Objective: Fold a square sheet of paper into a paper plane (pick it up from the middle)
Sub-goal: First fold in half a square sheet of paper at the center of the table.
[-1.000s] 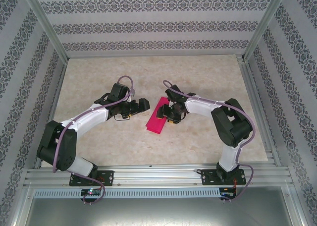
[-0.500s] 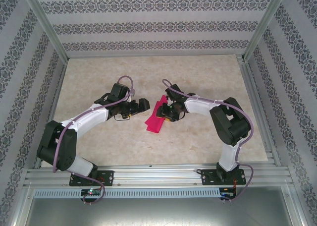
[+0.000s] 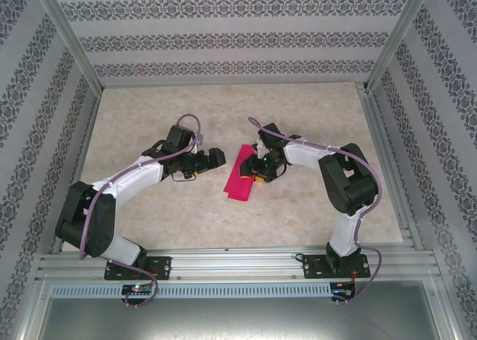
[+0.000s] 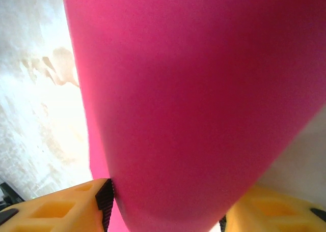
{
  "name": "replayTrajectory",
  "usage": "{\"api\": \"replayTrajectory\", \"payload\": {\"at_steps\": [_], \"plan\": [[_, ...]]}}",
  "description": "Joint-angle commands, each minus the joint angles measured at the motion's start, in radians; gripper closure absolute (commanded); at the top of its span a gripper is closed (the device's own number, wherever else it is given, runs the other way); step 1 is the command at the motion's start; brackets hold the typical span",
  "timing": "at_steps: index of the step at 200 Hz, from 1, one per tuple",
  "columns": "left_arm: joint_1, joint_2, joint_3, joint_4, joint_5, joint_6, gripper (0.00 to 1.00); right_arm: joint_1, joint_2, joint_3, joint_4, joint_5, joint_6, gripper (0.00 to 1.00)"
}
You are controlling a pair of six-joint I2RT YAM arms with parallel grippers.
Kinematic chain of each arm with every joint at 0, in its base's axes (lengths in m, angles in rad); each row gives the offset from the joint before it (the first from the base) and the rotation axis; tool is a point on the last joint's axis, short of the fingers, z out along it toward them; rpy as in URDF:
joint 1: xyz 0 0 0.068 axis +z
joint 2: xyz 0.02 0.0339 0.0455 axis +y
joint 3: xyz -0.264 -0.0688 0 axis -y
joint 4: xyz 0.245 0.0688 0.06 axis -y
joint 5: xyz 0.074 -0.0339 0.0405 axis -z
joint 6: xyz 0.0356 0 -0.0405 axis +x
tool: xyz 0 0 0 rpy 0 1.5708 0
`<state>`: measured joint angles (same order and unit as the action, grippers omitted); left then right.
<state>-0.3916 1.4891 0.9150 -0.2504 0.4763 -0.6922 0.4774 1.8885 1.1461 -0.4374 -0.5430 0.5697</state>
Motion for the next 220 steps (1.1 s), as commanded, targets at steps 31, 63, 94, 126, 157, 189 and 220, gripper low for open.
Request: {"api": "replayTrajectory", "payload": {"at_steps": [31, 63, 94, 126, 157, 189, 220], "plan": [[-0.013, 0.026, 0.029, 0.016, 0.036, 0.000, 0.08, 0.001, -0.049, 0.012, -0.059, 0.062, -0.014, 0.38], [-0.053, 0.109, 0.071, 0.067, 0.098, -0.034, 0.37, 0.003, -0.049, -0.010, -0.022, 0.057, 0.010, 0.38], [-0.107, 0.232, 0.157, 0.045, 0.113, -0.048, 0.66, 0.004, -0.041, -0.019, -0.008, 0.051, 0.021, 0.38], [-0.120, 0.301, 0.160, 0.099, 0.110, -0.106, 0.77, 0.006, -0.045, -0.027, -0.003, 0.047, 0.018, 0.38], [-0.131, 0.339, 0.161, 0.104, 0.121, -0.102, 0.77, 0.010, -0.062, -0.041, 0.011, 0.034, 0.023, 0.38], [-0.147, 0.367, 0.156, 0.113, 0.125, -0.104, 0.78, 0.007, -0.079, -0.054, 0.023, 0.029, 0.033, 0.37], [-0.155, 0.376, 0.154, 0.113, 0.120, -0.104, 0.78, 0.005, -0.122, -0.083, 0.074, 0.021, 0.078, 0.34]]}}
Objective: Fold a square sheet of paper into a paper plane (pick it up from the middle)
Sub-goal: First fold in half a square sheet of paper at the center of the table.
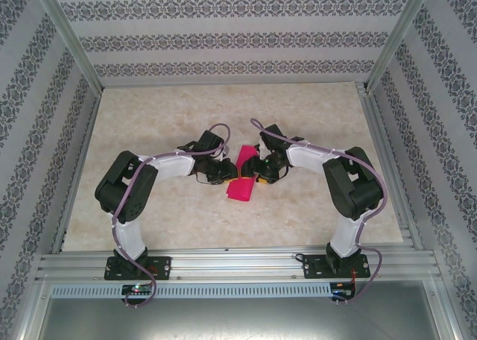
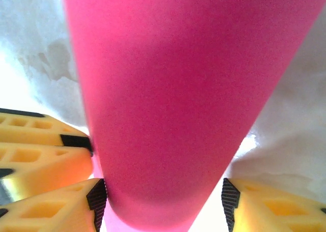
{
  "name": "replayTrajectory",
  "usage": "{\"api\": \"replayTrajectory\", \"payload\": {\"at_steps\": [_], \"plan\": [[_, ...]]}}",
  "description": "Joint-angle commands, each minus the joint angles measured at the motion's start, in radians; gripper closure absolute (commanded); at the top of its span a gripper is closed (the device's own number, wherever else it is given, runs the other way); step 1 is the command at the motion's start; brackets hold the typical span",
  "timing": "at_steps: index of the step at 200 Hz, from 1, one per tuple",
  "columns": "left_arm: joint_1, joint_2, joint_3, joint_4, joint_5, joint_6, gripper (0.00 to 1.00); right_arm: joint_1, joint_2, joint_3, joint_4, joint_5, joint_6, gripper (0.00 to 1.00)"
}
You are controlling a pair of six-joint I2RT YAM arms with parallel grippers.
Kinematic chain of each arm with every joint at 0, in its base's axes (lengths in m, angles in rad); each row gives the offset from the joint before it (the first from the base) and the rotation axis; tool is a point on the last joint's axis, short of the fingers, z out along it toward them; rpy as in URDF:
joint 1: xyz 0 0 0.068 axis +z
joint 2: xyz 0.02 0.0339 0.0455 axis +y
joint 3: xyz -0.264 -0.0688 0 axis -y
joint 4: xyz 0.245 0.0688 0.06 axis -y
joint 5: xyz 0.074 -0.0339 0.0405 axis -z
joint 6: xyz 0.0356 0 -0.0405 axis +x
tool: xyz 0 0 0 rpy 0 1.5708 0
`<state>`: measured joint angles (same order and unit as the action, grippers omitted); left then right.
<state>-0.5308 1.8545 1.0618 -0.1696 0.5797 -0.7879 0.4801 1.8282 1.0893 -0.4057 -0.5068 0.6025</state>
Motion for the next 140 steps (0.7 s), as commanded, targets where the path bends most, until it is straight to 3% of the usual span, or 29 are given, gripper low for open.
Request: {"api": "replayTrajectory", "payload": {"at_steps": [1, 42, 140], "plan": [[-0.016, 0.010, 0.007, 0.033, 0.016, -0.008, 0.79, 0.002, -0.065, -0.027, 0.044, -0.013, 0.047, 0.34], [-0.020, 0.017, 0.009, 0.027, 0.020, -0.003, 0.79, -0.006, -0.144, -0.105, 0.130, 0.102, 0.173, 0.31], [-0.022, -0.021, 0.024, -0.003, 0.016, 0.014, 0.76, -0.002, -0.083, -0.134, 0.143, 0.159, 0.193, 0.50]]}}
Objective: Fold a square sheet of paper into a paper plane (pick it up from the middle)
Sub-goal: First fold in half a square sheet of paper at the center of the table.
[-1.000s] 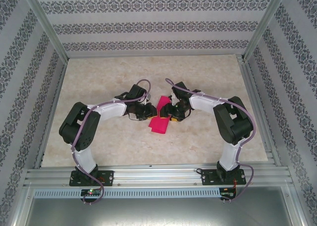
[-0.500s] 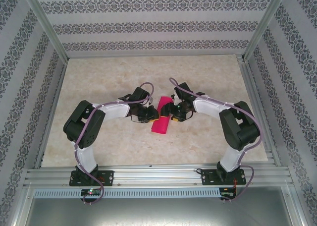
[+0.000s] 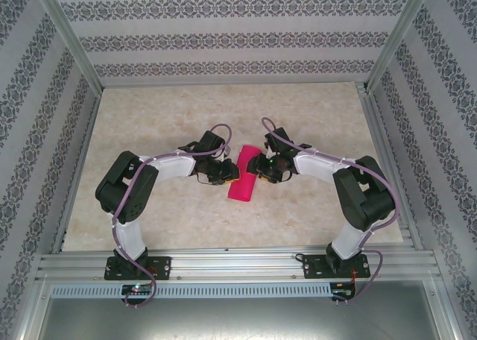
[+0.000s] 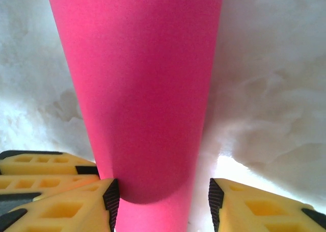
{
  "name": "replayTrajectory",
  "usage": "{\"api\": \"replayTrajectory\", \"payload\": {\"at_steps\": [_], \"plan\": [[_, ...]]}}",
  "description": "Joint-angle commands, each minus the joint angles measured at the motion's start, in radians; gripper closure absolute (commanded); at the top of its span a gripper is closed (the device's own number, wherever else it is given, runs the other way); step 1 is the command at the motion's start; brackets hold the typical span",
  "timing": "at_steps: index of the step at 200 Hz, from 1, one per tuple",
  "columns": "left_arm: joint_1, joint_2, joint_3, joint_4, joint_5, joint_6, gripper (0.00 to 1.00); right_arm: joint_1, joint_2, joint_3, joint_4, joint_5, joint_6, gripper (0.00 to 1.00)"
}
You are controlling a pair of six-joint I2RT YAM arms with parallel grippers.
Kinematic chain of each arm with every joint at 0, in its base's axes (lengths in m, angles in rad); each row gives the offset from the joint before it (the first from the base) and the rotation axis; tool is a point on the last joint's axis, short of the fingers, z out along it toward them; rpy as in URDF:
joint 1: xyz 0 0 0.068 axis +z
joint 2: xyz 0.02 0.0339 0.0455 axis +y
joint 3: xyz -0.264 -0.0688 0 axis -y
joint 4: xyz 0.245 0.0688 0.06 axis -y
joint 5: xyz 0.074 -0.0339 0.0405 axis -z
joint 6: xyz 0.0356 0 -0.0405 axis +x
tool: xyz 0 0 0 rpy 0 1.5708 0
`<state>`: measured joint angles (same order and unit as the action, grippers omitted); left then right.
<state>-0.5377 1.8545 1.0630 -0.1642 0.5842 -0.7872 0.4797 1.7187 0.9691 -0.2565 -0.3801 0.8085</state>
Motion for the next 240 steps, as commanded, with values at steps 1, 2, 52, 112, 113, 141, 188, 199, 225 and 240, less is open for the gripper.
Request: {"api": "replayTrajectory", "payload": {"at_steps": [1, 2, 52, 112, 113, 141, 188, 199, 225, 240], "plan": [[-0.015, -0.022, 0.022, -0.009, 0.012, 0.014, 0.76, -0.001, 0.026, -0.012, -0.008, 0.033, -0.014, 0.50], [-0.015, -0.024, 0.021, -0.008, 0.011, 0.014, 0.76, -0.001, 0.026, -0.012, -0.008, 0.033, -0.014, 0.50], [-0.013, -0.193, -0.008, -0.100, -0.208, 0.016, 0.69, 0.002, 0.072, 0.030, -0.083, 0.031, -0.074, 0.48], [-0.001, -0.295, -0.058, -0.114, -0.337, -0.014, 0.67, 0.005, 0.074, 0.025, -0.093, 0.091, -0.018, 0.47], [-0.001, -0.295, -0.058, -0.114, -0.336, -0.014, 0.67, 0.004, 0.074, 0.025, -0.092, 0.092, -0.018, 0.47], [-0.001, -0.287, -0.054, -0.115, -0.329, -0.016, 0.66, 0.016, 0.086, 0.028, -0.093, 0.106, 0.010, 0.45], [-0.001, -0.278, -0.052, -0.113, -0.320, -0.017, 0.66, 0.038, 0.122, 0.081, -0.188, 0.154, 0.039, 0.44], [-0.001, -0.280, -0.054, -0.110, -0.320, -0.017, 0.66, 0.043, 0.126, 0.080, -0.190, 0.160, 0.063, 0.44], [-0.001, -0.278, -0.053, -0.111, -0.317, -0.016, 0.65, 0.055, 0.140, 0.092, -0.187, 0.158, 0.064, 0.44], [-0.001, -0.280, -0.053, -0.112, -0.317, -0.014, 0.65, 0.060, 0.152, 0.108, -0.209, 0.163, 0.058, 0.44]]}}
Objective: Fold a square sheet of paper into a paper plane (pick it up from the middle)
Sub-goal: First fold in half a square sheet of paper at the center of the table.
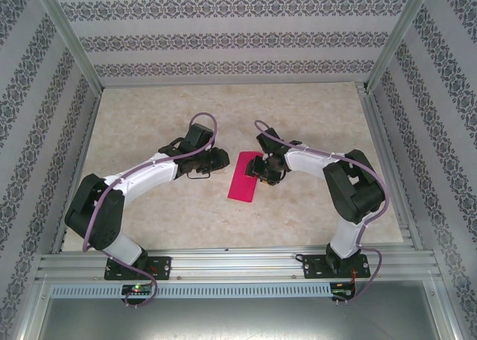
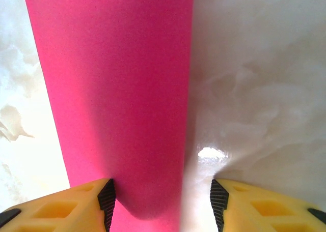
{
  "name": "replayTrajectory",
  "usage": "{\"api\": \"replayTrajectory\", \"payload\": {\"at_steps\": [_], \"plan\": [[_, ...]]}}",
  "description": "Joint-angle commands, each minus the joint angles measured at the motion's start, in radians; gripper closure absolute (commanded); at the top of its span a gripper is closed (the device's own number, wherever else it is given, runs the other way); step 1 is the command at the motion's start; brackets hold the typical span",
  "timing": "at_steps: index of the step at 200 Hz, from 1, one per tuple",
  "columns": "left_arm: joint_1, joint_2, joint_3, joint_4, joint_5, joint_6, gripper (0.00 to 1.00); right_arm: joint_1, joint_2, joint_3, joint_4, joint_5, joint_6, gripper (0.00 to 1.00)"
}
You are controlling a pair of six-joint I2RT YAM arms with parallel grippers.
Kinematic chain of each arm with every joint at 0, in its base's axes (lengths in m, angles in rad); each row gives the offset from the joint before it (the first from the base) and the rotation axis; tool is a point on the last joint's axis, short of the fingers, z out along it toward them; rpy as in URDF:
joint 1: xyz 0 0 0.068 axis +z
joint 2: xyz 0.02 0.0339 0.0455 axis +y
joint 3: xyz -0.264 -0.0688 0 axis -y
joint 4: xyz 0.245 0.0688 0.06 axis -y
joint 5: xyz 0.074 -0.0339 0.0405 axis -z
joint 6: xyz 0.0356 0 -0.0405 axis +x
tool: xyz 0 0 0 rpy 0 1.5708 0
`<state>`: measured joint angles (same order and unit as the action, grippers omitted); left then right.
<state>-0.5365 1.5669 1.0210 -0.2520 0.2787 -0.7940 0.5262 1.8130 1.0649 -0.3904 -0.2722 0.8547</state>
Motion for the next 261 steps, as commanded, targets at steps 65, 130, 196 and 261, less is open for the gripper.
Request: {"api": "replayTrajectory", "payload": {"at_steps": [65, 130, 196, 261], "plan": [[-0.002, 0.004, -0.016, -0.026, -0.017, -0.007, 0.65, 0.017, 0.093, 0.055, -0.131, 0.067, -0.022, 0.43], [-0.002, 0.007, -0.013, -0.035, -0.014, -0.002, 0.65, 0.009, 0.112, 0.086, -0.185, 0.073, -0.063, 0.42], [-0.002, 0.030, 0.000, -0.032, 0.013, -0.002, 0.65, 0.011, 0.129, 0.082, -0.181, 0.072, -0.038, 0.43], [-0.002, 0.093, 0.021, 0.006, 0.080, -0.013, 0.66, 0.014, 0.138, 0.084, -0.188, 0.080, -0.041, 0.43]]}}
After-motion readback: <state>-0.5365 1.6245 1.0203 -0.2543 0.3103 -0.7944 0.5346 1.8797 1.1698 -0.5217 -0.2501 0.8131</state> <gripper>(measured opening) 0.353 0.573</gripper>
